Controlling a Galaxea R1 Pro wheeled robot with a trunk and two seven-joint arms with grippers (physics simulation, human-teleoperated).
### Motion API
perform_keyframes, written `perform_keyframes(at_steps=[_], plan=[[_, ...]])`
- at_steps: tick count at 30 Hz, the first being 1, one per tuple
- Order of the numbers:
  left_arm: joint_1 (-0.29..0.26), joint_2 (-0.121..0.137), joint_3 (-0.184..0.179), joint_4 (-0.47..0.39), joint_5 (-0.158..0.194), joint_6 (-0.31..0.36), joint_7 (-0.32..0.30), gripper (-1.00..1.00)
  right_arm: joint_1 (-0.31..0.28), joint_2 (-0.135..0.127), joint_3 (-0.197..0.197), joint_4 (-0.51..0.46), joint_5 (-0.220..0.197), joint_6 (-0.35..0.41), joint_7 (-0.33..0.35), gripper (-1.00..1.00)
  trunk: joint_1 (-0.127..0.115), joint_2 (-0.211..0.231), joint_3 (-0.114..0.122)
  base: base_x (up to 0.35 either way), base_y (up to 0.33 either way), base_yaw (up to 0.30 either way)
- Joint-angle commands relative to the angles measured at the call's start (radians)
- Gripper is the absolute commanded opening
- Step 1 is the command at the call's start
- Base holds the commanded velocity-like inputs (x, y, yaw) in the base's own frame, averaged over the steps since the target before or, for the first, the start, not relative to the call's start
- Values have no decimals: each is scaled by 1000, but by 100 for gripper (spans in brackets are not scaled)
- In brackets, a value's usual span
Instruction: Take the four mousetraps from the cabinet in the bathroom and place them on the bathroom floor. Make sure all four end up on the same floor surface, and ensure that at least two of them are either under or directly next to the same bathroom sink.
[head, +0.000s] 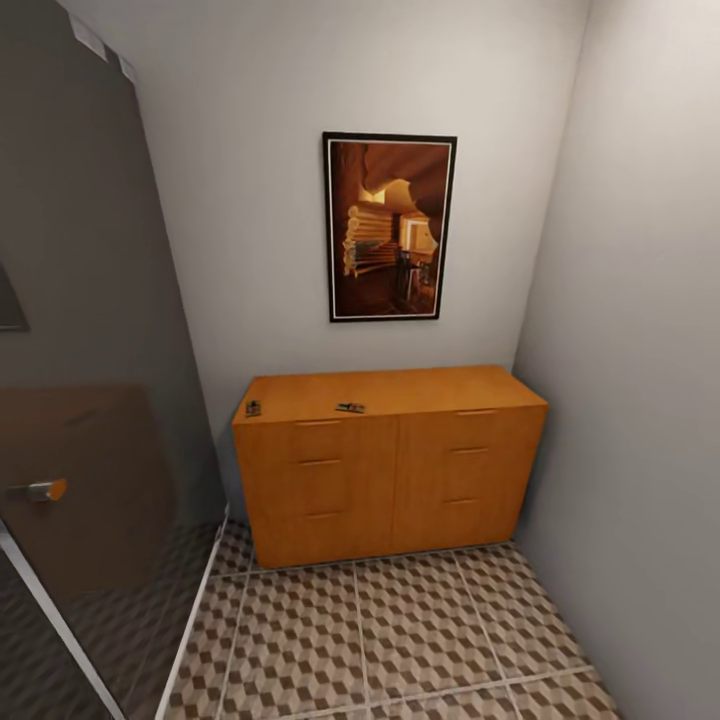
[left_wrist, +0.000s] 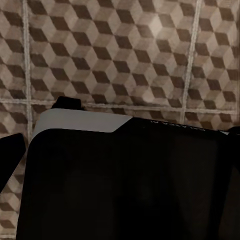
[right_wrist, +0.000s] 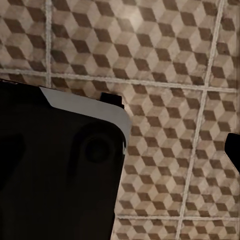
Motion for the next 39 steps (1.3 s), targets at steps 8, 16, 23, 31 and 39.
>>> perform_keyframes(at_steps=[8,16,23,31,39], plan=[[-1,1,-6,1,7,-4,3,100,-1,1,7,2,1,5,-11,100,1,-1,-1,316,0,0],[-1,1,-6,1,7,-6,3,100,-1,1,6,3,-2,-2,-15,100,1,-1,-1,176,0,91],[-1,1,-7,1,7,-6,3,100,-1,0,6,4,-2,-3,-16,100,1,-1,-1,24,0,249],[-1,1,-6,1,7,-6,3,100,-1,1,6,4,-2,-4,-17,100,1,-1,-1,3,0,271],[-1,1,-6,1,7,-5,3,100,-1,0,6,4,-2,-4,-17,100,1,-1,-1,12,0,159]])
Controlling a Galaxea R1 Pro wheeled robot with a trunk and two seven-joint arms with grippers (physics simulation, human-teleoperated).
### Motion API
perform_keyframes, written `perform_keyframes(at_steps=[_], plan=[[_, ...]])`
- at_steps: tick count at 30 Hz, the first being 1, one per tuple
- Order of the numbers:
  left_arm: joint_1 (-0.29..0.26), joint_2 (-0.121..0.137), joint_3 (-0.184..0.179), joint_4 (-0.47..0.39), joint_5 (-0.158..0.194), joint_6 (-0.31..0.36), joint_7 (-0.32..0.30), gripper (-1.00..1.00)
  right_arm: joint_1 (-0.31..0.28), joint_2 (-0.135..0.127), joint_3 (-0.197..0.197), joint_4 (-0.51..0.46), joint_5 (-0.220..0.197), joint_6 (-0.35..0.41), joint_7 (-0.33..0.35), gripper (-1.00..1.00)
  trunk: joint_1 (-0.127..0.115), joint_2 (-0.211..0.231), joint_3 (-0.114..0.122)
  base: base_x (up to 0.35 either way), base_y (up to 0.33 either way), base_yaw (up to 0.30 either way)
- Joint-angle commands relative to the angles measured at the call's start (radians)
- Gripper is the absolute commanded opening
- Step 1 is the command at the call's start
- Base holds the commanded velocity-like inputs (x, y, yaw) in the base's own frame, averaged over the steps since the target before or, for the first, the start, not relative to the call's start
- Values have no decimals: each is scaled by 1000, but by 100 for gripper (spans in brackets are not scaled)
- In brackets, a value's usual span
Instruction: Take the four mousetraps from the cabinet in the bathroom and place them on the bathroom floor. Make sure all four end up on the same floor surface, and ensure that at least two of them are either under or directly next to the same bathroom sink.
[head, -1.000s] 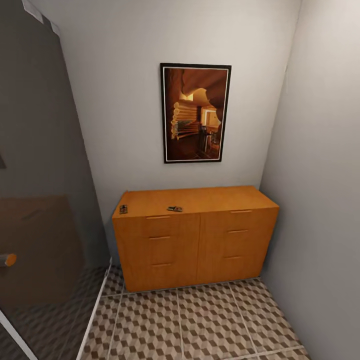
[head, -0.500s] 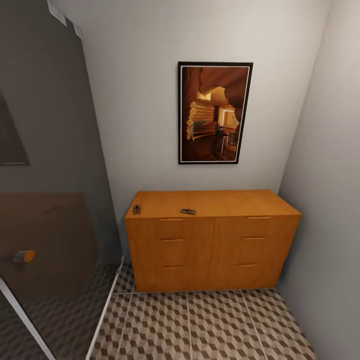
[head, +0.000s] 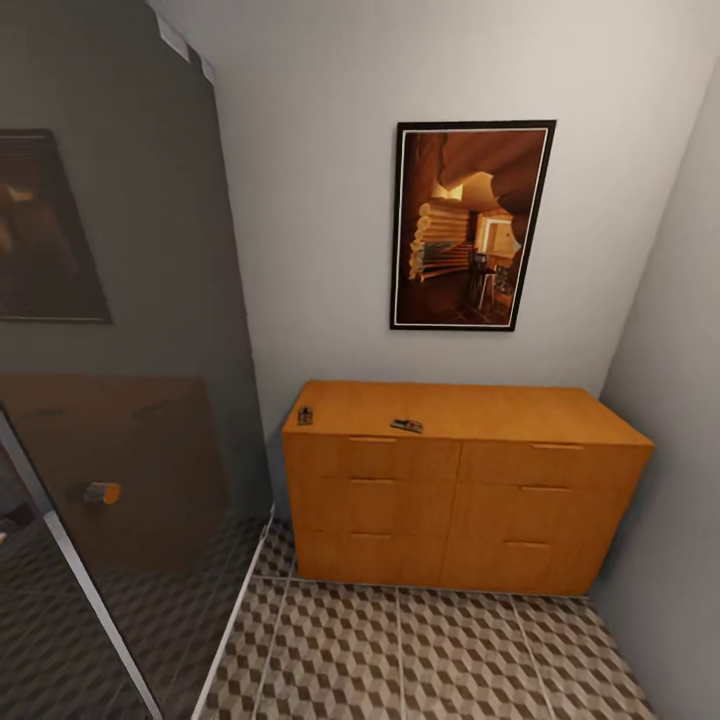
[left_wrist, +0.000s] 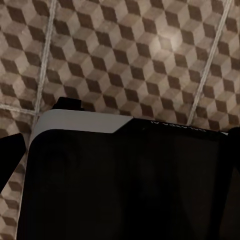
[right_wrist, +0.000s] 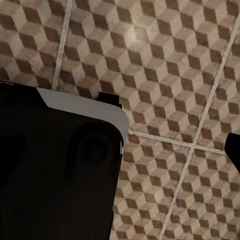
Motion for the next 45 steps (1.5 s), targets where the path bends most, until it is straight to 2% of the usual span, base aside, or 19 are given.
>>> perform_keyframes(at_steps=[1,45], plan=[[-1,-1,-7,1,7,-3,3,100,-1,0,7,2,7,-3,-5,100,0,-1,-1,106,0,57],[-1,-1,-7,1,6,-3,2,100,-1,-1,7,2,9,-3,-5,100,0,-1,-1,289,0,5]])
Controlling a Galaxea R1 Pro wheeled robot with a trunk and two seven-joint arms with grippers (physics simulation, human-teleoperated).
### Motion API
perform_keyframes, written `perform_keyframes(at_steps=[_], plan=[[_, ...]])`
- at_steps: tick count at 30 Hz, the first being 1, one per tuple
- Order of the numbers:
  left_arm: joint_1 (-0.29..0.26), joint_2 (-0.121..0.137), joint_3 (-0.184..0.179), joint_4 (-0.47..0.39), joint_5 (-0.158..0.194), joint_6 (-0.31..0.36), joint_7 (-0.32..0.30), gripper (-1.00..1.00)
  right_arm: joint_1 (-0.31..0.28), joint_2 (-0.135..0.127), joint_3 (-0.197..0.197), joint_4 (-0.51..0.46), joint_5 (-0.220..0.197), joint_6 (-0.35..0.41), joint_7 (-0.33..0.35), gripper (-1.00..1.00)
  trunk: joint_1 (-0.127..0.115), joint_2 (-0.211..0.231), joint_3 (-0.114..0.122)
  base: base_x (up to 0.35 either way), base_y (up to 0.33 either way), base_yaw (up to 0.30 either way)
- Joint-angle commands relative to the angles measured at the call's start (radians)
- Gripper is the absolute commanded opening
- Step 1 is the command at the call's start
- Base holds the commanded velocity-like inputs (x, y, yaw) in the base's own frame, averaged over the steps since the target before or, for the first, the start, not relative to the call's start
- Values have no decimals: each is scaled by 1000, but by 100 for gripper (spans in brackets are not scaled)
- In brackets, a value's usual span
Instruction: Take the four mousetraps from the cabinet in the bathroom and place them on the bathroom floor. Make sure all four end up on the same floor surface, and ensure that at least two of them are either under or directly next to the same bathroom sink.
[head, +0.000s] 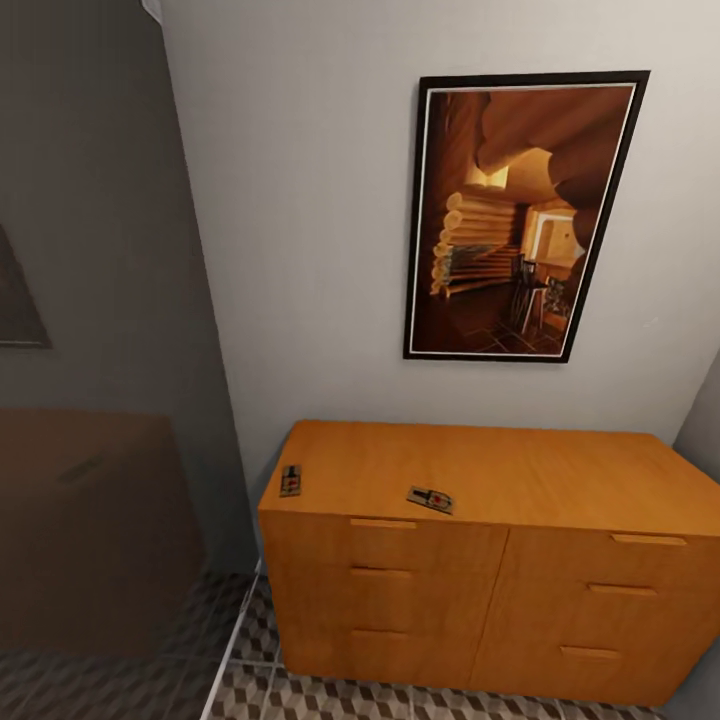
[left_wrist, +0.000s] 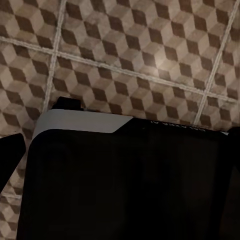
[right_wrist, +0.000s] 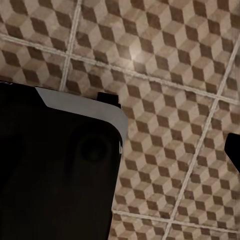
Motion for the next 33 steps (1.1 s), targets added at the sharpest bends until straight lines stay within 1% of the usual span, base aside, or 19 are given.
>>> perform_keyframes(at_steps=[1,10,33], plan=[[-1,0,-7,1,8,-3,3,100,-1,0,7,2,7,-3,-5,100,0,-1,-1,179,0,0],[-1,0,-6,1,9,-4,3,100,-1,0,7,2,5,-3,-5,100,0,-1,-1,72,0,0],[-1,1,-7,0,8,-3,4,100,-1,1,9,2,8,-3,-5,100,0,-1,-1,4,0,0]])
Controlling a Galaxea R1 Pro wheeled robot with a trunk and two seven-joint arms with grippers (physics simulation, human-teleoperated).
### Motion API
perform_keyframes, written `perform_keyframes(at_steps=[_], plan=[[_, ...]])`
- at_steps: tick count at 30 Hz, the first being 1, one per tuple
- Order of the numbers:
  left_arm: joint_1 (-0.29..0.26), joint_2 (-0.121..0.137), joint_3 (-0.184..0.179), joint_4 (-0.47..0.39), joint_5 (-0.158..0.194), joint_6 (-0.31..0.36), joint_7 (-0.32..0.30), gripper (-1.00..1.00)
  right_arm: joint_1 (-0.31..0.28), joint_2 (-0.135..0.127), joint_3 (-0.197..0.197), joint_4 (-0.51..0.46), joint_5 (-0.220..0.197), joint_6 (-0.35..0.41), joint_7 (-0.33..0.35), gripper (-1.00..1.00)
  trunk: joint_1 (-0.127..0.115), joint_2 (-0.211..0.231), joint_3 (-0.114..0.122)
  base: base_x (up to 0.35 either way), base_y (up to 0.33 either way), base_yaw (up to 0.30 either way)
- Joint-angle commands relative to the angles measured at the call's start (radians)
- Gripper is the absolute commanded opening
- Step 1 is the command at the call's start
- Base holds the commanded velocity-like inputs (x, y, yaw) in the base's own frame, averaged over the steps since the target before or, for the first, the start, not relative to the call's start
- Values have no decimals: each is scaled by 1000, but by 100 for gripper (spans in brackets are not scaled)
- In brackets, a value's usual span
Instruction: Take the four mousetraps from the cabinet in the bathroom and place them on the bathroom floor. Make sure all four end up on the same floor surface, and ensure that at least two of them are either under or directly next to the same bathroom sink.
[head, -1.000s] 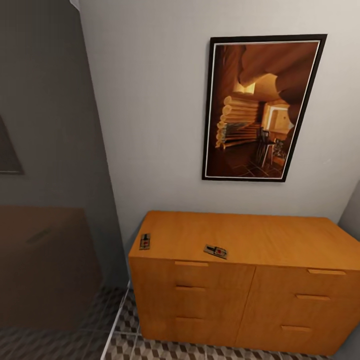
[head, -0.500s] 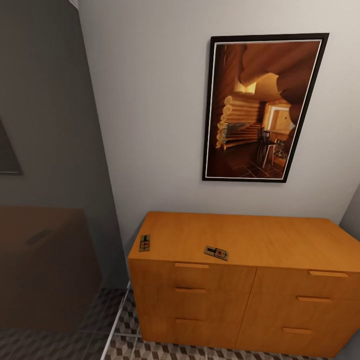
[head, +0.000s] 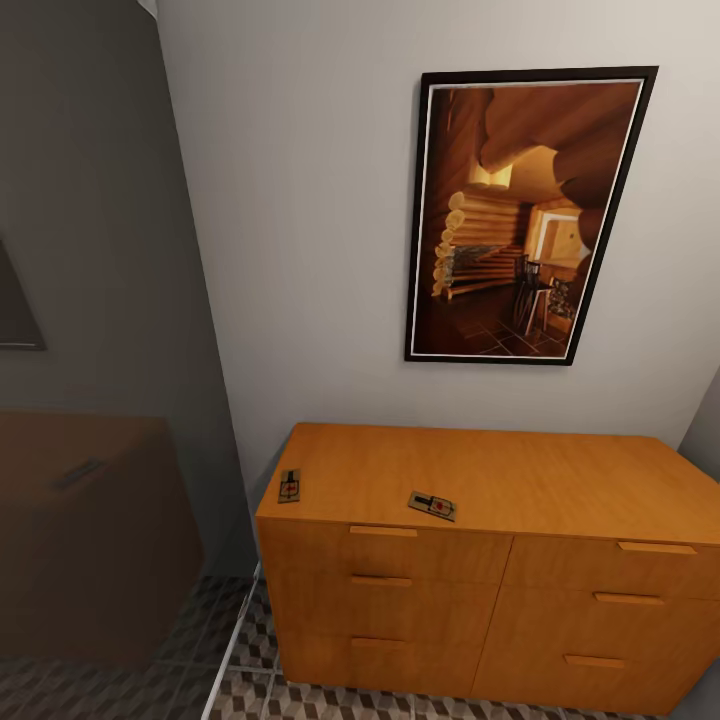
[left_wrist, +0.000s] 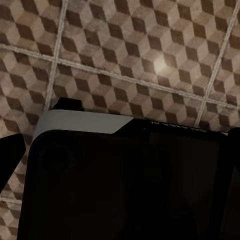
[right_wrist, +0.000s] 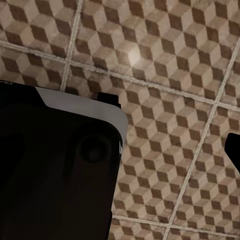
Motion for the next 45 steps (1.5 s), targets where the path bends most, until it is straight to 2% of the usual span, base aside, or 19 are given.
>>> perform_keyframes(at_steps=[1,16,35,39,42,45], plan=[[-1,0,-7,1,7,-3,2,100,-1,0,7,2,7,-3,-5,100,0,-1,-1,7,0,0],[-1,-1,-6,1,7,-5,2,100,-1,0,8,2,9,-3,-5,100,0,-1,-1,188,0,0],[-1,0,-6,0,8,-5,2,100,-1,-3,10,2,10,-1,-4,100,0,-1,-1,24,0,0],[22,21,10,-4,-15,18,-7,100,22,4,-9,2,-12,22,11,100,0,-1,-1,0,0,0],[39,15,4,-5,-28,13,-5,100,35,4,-3,5,-12,21,6,100,0,-1,-1,0,0,0],[37,7,-3,-5,-11,5,-3,100,26,4,8,7,5,6,1,100,0,-1,-1,0,0,0]])
